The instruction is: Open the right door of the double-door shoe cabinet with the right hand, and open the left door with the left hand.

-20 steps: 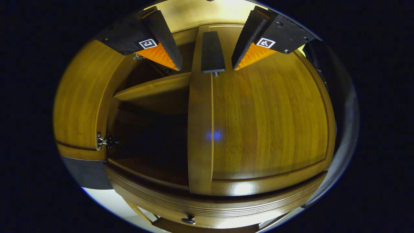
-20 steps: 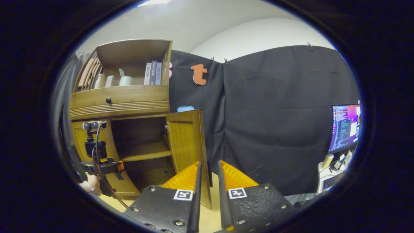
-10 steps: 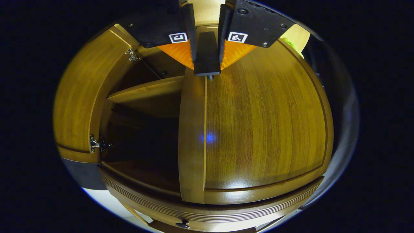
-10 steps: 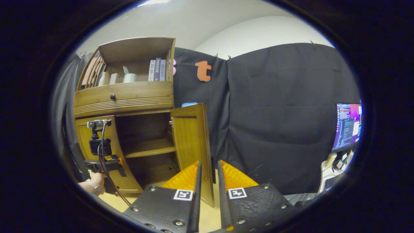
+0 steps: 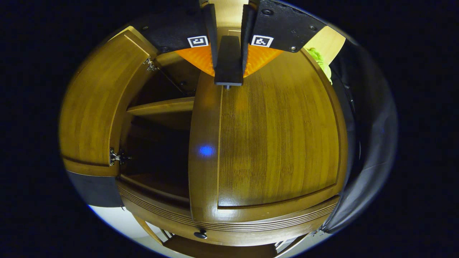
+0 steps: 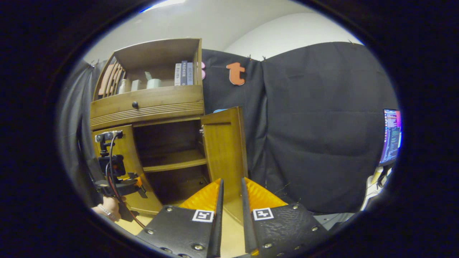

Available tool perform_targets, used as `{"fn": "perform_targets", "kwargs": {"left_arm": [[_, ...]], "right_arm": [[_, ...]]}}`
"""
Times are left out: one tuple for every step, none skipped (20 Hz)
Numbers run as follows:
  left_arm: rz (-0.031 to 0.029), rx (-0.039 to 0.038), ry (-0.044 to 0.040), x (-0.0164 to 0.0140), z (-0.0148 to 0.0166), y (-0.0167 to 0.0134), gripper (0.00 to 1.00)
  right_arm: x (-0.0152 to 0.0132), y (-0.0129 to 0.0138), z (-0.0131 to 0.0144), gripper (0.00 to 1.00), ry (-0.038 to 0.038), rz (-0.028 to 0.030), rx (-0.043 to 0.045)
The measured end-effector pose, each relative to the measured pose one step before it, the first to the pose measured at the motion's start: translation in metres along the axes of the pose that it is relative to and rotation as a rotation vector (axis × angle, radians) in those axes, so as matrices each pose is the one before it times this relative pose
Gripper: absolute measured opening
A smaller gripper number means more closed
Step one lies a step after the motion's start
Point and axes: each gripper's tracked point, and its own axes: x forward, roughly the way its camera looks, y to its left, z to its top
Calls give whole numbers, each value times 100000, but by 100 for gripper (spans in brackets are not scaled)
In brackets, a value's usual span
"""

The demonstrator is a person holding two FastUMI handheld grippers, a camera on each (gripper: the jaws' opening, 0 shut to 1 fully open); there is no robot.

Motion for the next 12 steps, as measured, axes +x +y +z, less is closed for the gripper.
{"fn": "perform_targets", "kwargs": {"left_arm": [[323, -617, 28, -163, 229, 23, 31], [280, -636, 377, -154, 136, 81, 29], [243, -788, 174, -145, 462, 33, 31], [149, -781, 109, -99, 383, 58, 29], [212, -718, 73, -84, 127, 36, 29], [324, -554, -70, -75, 226, 26, 29], [405, -318, -32, 95, -31, 9, 29], [420, -239, -81, -39, 17, 38, 28], [410, -98, 33, -55, -89, 76, 29], [519, -465, 172, -63, -13, 66, 29], [636, -978, 94, -115, -33, 10, 29], [512, -954, -57, -105, 65, -21, 29]], "right_arm": [[172, 560, -227, 25, 603, 2381, -416], [179, 765, -170, 25, 742, 2552, -441], [198, 666, -146, 25, 617, 2583, -432], [245, 845, -32, 25, 507, 2596, -420], [185, 703, -165, 25, 424, 2679, -465], [320, 776, -23, 25, 413, 2478, -558], [191, 684, -94, 25, 522, 2394, -593], [217, 672, -149, 25, 582, 2401, -477], [152, 622, -133, 25, 593, 2287, -332], [143, 691, -145, 25, 502, 2236, -151], [185, 785, -164, 25, 554, 2320, -131], [276, 699, -152, 25, 686, 2357, -213]]}}
